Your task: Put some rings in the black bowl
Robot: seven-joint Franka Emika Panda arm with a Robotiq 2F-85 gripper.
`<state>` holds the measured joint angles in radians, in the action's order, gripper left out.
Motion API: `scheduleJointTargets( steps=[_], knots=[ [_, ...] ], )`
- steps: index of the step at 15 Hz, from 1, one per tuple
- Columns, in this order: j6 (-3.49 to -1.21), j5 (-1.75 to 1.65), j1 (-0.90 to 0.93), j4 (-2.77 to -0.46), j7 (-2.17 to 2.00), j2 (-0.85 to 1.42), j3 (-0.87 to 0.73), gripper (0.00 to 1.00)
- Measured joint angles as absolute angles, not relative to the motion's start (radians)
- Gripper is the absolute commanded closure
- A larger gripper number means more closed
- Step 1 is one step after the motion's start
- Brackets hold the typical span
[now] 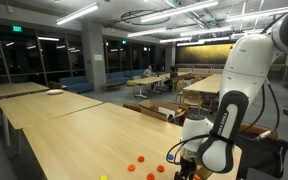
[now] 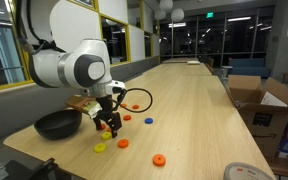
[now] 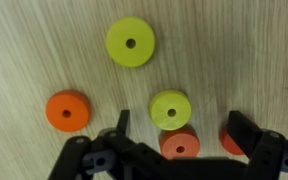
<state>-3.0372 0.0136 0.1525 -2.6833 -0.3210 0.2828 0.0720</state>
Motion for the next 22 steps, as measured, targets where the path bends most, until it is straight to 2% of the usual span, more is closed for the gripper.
scheduleJointTargets(
  steps=[1, 2, 4, 7, 10, 11, 12, 17, 22],
  knots=[
    [-3.03, 0.028, 0.144, -2.68, -0.306, 0.283, 0.079, 0.01],
    [-3.024, 0.037, 0.138, -2.677, -0.294, 0.283, 0.083, 0.25],
    [-3.008, 0.045, 0.134, -2.672, -0.284, 0.283, 0.083, 0.29],
    [-2.979, 0.047, 0.132, -2.664, -0.281, 0.283, 0.08, 0.55],
    [-2.949, 0.047, 0.13, -2.657, -0.281, 0.278, 0.076, 0.77],
    [-2.939, 0.047, 0.13, -2.655, -0.281, 0.276, 0.074, 0.79],
    [-2.927, 0.047, 0.13, -2.652, -0.281, 0.269, 0.072, 0.75],
    [-2.842, 0.047, 0.13, -2.647, -0.281, 0.24, 0.072, 0.75],
    [-2.632, 0.047, 0.153, -2.616, -0.281, 0.123, 0.102, 0.75]
  ],
)
